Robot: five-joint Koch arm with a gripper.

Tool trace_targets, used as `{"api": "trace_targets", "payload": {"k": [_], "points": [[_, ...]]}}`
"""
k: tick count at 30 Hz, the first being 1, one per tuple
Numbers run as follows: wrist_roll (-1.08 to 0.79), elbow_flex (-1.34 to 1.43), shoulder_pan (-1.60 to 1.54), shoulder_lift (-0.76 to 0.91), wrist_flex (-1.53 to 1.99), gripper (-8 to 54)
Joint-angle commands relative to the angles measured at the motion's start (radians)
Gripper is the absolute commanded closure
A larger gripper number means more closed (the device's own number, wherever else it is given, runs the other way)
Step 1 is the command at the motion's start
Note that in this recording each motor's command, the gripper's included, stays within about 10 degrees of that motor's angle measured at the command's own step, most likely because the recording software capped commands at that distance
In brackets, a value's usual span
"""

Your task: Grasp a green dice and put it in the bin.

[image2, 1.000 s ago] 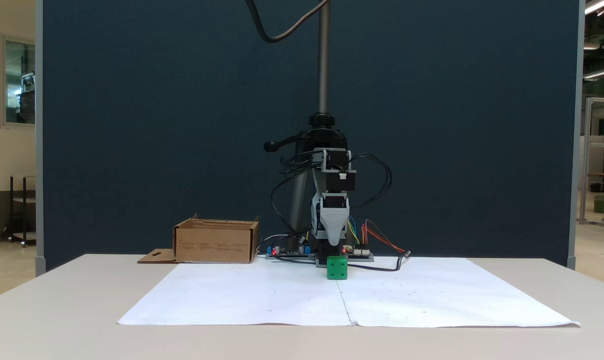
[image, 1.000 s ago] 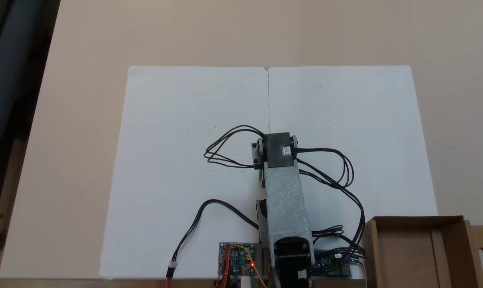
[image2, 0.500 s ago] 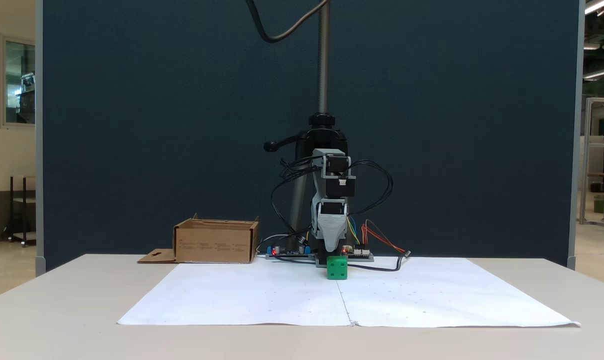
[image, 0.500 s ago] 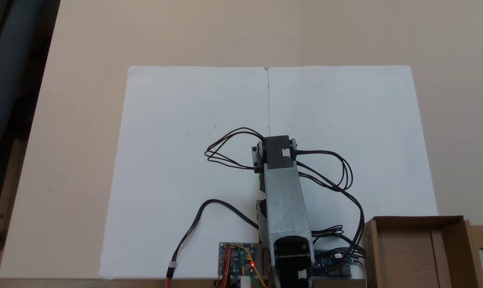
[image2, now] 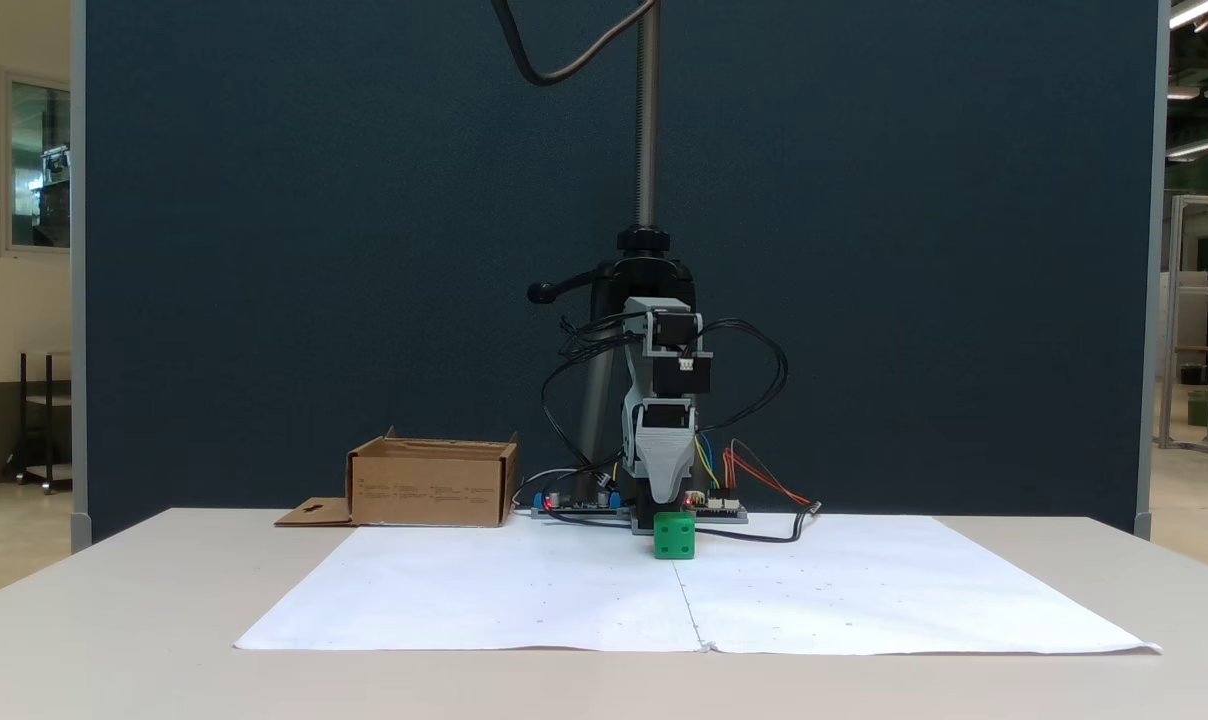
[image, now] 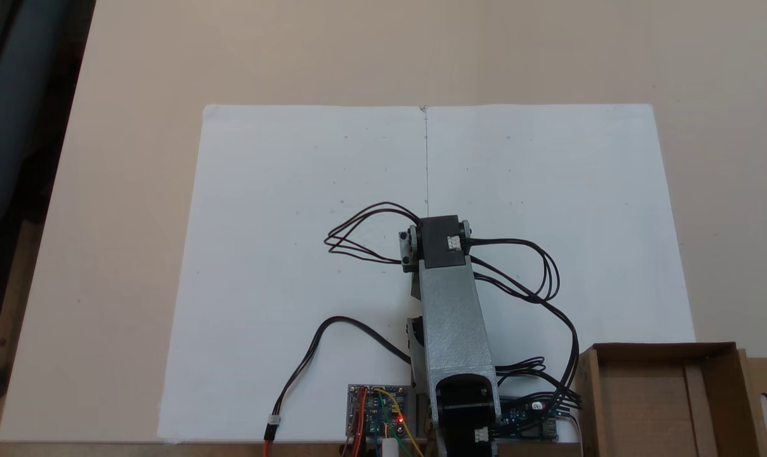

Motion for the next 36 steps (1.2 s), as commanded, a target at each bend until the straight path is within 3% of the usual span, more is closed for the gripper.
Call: {"api": "trace_targets", "payload": {"k": [1, 14, 36], "points": [[0.052, -0.006, -0.028, 0.005, -0.057, 2.4], [0.048, -0.003, -0.058, -0.169, -0.123, 2.3], [0.048, 0.121, -0.058, -0.233, -0.339, 2.5]]}}
